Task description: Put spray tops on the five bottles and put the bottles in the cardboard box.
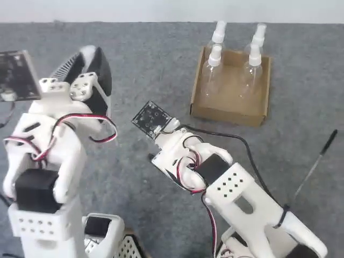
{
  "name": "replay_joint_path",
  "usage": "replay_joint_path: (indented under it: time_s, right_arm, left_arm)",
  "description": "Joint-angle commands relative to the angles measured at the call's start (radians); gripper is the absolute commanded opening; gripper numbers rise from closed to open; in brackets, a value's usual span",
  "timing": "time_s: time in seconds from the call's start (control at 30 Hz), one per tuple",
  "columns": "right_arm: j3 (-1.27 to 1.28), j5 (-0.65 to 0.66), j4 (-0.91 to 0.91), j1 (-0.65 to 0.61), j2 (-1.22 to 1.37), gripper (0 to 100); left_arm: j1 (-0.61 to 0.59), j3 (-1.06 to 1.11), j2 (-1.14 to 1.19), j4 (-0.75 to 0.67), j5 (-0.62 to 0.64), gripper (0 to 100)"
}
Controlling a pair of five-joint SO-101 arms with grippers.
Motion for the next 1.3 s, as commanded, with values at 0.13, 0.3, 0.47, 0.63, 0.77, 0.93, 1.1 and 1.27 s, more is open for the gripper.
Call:
replay_joint_path:
  time_s: [0.13, 0.3, 0.47, 0.63, 0.77, 0.93, 1.1, 1.27]
  right_arm:
    - [0.005, 0.014, -0.111, -0.031, -0.054, 0.6]
    - [0.068, -0.006, -0.269, -0.045, -0.054, 0.6]
    - [0.206, -0.084, -0.555, -0.090, -0.054, 0.6]
    - [0.252, -0.086, -0.622, -0.134, -0.054, 0.6]
    - [0.252, -0.086, -0.625, -0.137, -0.054, 0.6]
    - [0.252, -0.086, -0.622, -0.136, -0.054, 0.6]
    - [0.252, -0.087, -0.622, -0.134, -0.054, 0.6]
    - [0.252, -0.087, -0.627, -0.134, -0.054, 0.6]
  left_arm:
    - [0.003, -0.027, 0.012, -0.069, 0.063, 1]
    - [0.003, -0.027, 0.015, -0.103, 0.068, 1]
    - [-0.020, -0.019, 0.017, -0.112, 0.068, 1]
    - [-0.077, 0.058, 0.017, -0.207, 0.068, 1]
    - [-0.078, 0.148, 0.017, -0.272, 0.066, 1]
    - [-0.083, 0.219, 0.015, -0.298, 0.064, 1]
    - [-0.077, 0.283, 0.009, -0.299, 0.066, 1]
    - [-0.075, 0.341, 0.008, -0.296, 0.066, 1]
